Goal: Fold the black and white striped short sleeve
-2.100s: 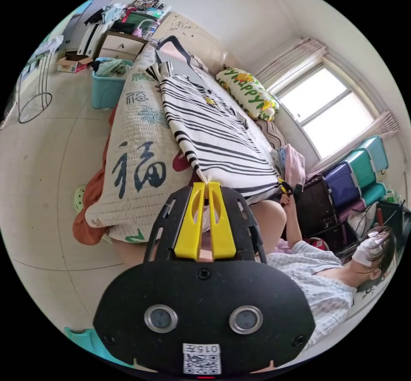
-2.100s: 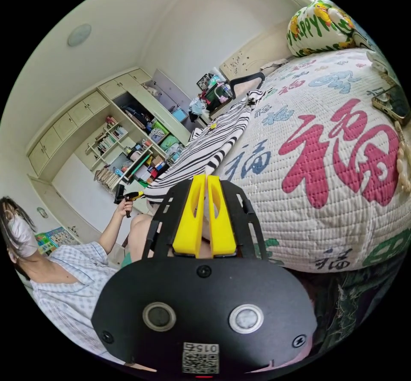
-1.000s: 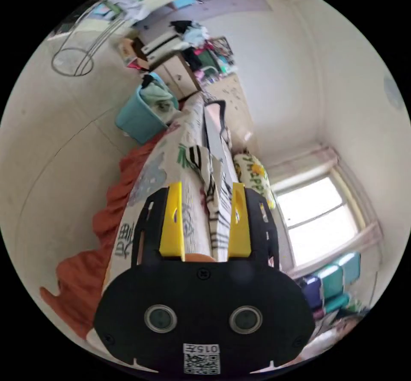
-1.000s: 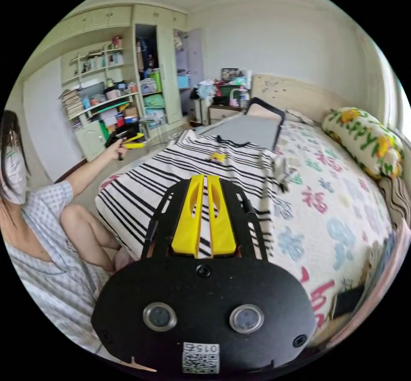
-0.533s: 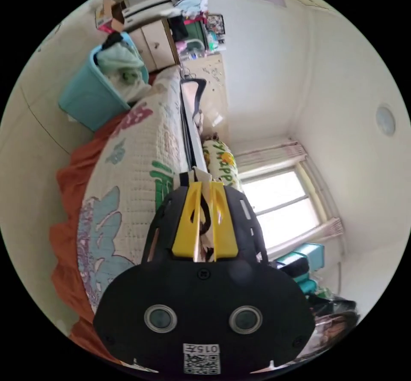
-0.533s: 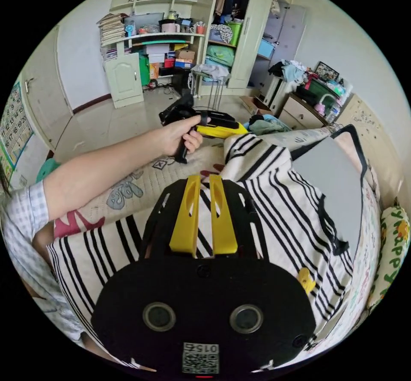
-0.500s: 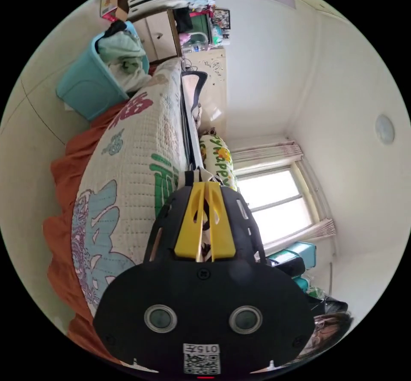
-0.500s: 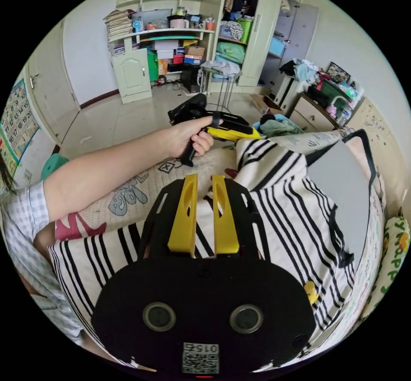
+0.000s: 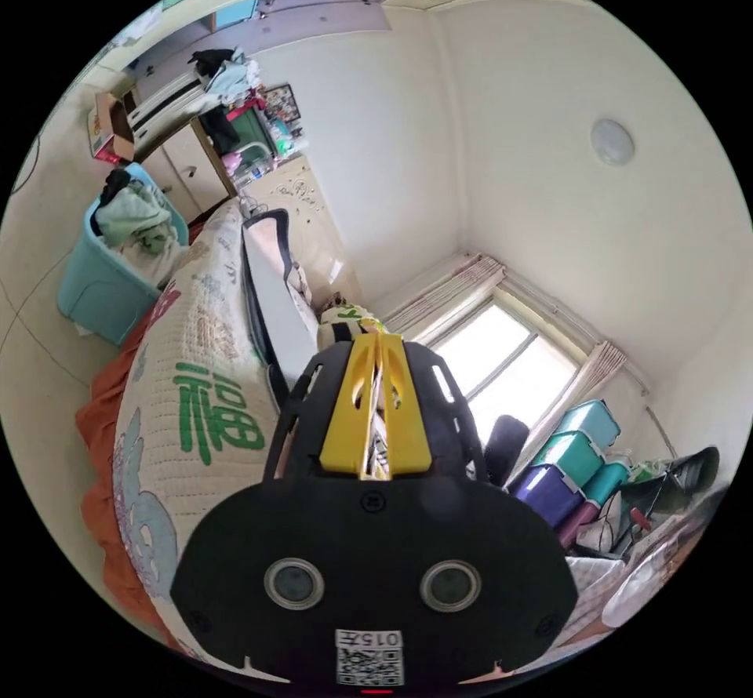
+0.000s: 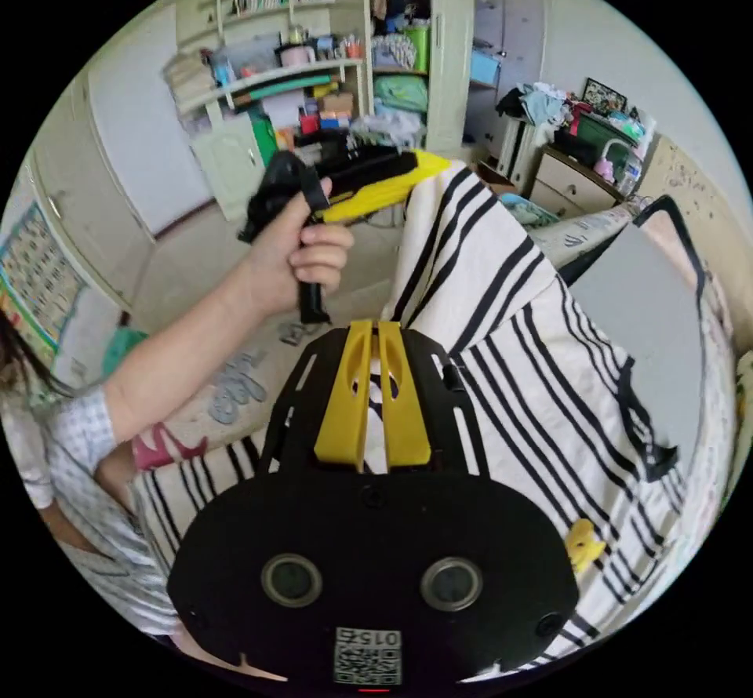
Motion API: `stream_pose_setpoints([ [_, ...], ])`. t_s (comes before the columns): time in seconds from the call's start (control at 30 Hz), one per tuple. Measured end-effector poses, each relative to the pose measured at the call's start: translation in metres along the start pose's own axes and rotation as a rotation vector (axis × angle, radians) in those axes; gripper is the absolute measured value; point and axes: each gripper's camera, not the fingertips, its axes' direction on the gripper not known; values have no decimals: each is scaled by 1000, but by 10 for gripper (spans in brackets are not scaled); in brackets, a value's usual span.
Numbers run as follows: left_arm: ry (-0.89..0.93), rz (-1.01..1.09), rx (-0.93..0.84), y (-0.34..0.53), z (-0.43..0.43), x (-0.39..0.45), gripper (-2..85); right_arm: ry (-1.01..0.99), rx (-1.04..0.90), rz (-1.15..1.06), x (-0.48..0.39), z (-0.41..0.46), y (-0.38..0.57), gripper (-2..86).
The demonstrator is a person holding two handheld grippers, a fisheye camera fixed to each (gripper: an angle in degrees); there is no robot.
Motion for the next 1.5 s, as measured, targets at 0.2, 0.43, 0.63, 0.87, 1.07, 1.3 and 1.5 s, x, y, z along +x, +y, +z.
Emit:
stream_pose_setpoints([
  [0.2, -486, 20, -39, -7, -13, -5, 30, -79, -40, 235, 59, -5, 13, 18],
  [0.43, -707, -114, -326, -12, 3, -55, 93, 86, -128, -9, 1, 11, 2, 94],
  [0.63, -558, -213, -396, -3, 10, -89, 59, 305, -240, -289, -69, 43, -9, 106],
  [0.87, -444, -67, -225, -1, 0, -64, 3, 311, -216, -239, -65, 50, -12, 49],
  [1.07, -775, 134, -170, 17, 11, -30, 8, 47, -358, -83, -35, 52, -29, 104],
  [1.3, -710, 176, -298, 29, 16, -19, 62, -26, -180, -53, -21, -6, -4, 90],
  [1.5, -126, 477, -702, 72, 47, 43, 93, 168, -174, -89, -18, -19, 20, 89],
])
